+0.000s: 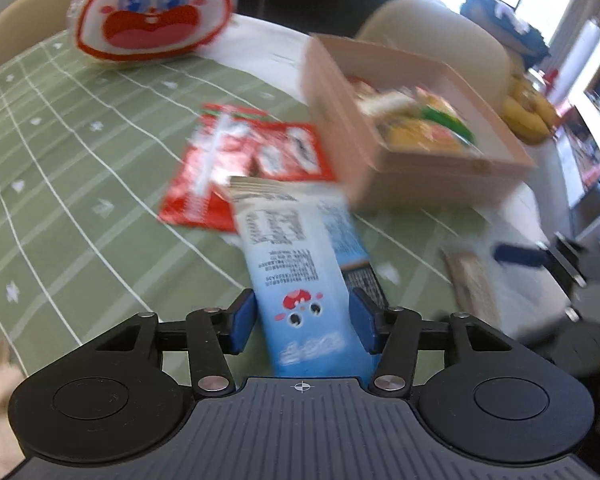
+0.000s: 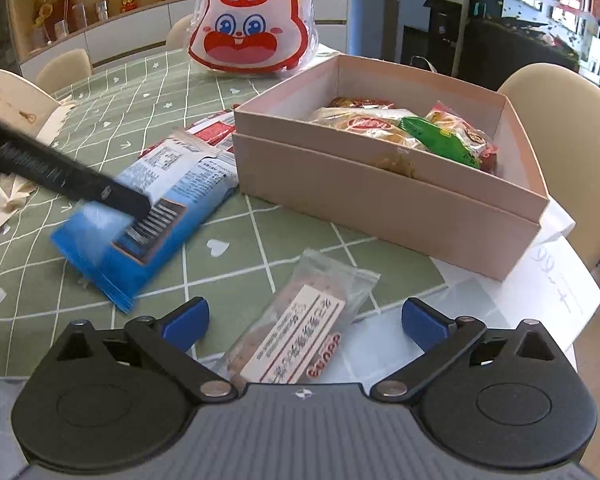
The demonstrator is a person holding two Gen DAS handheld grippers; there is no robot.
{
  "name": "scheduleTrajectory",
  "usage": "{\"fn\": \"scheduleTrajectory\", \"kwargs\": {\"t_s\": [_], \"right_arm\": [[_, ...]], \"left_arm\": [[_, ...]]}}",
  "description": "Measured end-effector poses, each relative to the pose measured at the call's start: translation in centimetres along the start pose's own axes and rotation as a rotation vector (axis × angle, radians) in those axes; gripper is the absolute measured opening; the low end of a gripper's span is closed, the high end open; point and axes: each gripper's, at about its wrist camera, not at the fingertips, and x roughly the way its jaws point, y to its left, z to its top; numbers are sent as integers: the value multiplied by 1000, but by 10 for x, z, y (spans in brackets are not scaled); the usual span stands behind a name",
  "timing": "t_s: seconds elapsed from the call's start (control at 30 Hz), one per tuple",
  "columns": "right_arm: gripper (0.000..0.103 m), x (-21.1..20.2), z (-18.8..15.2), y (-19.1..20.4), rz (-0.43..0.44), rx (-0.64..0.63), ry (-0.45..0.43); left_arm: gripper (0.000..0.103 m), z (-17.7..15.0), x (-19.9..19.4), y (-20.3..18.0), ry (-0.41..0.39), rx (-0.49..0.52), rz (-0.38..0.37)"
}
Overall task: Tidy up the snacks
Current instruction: 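Grasp the clear wrapped biscuit packet with the right tool while the left tool lifts the blue packet, then lift the clear packet with the right tool while the left tool carries the blue packet toward the box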
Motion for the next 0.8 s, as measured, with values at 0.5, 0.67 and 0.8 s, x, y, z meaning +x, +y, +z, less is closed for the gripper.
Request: {"fn": "scheduleTrajectory", "kwargs": {"t_s": [0.5, 0.67, 0.8], "right_arm": [[47, -6, 2, 29, 85, -94, -44], [47, -9, 1, 32, 107, -104, -35], [47, -9, -1, 37, 124, -130, -40]], "left_arm": [[61, 7, 1, 19, -65, -244, -74], [41, 5, -26, 2, -67, -204, -150], [23, 3, 2, 10, 20, -336, -243]]}}
